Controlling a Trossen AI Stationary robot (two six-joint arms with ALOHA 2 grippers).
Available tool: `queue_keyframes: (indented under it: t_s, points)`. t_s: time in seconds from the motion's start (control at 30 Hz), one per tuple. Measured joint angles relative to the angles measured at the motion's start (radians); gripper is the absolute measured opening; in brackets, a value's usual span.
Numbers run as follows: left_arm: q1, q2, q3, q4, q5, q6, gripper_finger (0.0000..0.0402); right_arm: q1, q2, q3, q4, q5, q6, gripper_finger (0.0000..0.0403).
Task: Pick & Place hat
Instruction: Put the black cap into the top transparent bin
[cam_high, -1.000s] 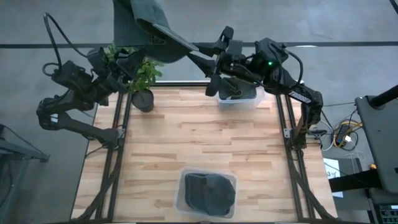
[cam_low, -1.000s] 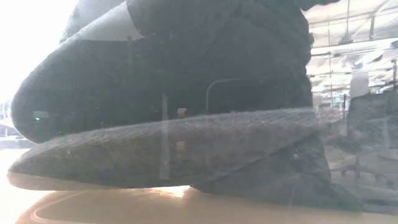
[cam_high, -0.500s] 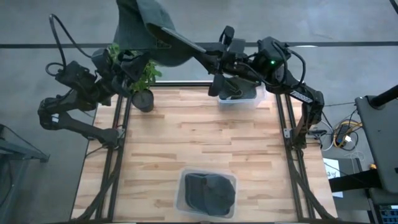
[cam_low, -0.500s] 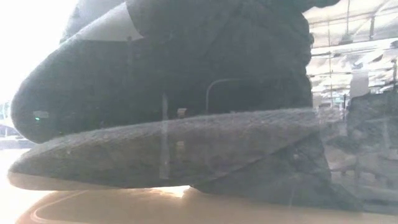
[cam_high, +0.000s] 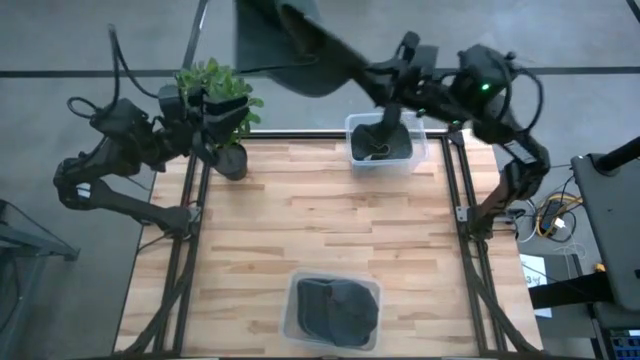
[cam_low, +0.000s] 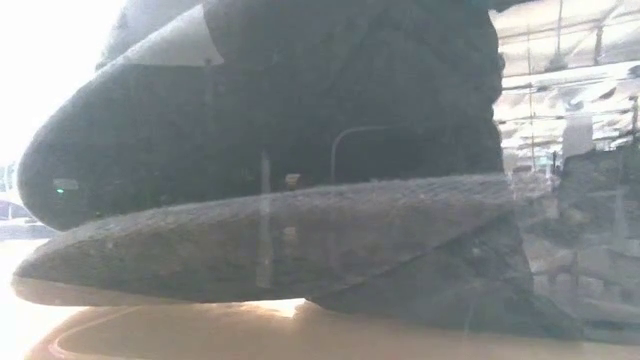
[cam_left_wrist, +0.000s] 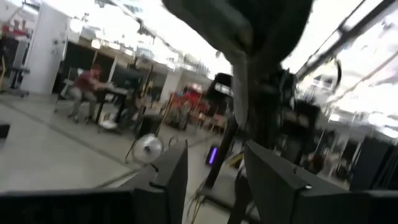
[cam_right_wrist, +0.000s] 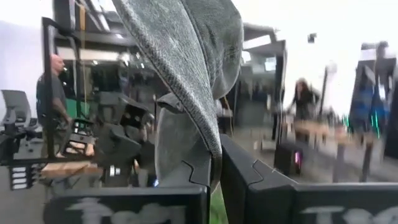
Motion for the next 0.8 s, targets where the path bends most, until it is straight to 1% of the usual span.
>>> queue_keyframes:
  t_s: [0.07, 0.2, 0.37, 0.47, 0.63, 0.73, 0.8]
  points:
    - [0.000, -0.004, -0.002, -0.046, 0.000, 0.000, 0.0152, -0.027, -0.034, 0.000, -0.099, 0.001, 0.078, 0.0010]
    - [0.000, -0.006, -0.014, -0.082, 0.002, -0.001, 0.0153, -0.102, -0.094, 0.001, -0.343, -0.012, 0.269, 0.0010]
    - [0.000, -0.001, -0.014, -0.097, 0.002, -0.001, 0.0153, -0.214, -0.145, 0.001, -0.623, -0.106, 0.452, 0.0011]
    - [0.000, 0.002, -0.015, -0.100, 0.002, -0.001, 0.0153, -0.294, -0.159, 0.001, -0.736, -0.192, 0.522, 0.0011]
    - [0.000, 0.003, -0.016, -0.104, 0.003, -0.002, 0.0153, -0.452, -0.152, 0.001, -0.907, -0.389, 0.593, 0.0011]
    - [0.000, 0.003, -0.016, -0.107, 0.005, -0.025, 0.0153, -0.550, -0.130, 0.001, -1.051, -0.521, 0.583, 0.0012]
    - [0.000, 0.003, -0.016, -0.109, 0.009, -0.036, 0.0153, -0.605, -0.108, 0.001, -1.148, -0.587, 0.559, 0.0012]
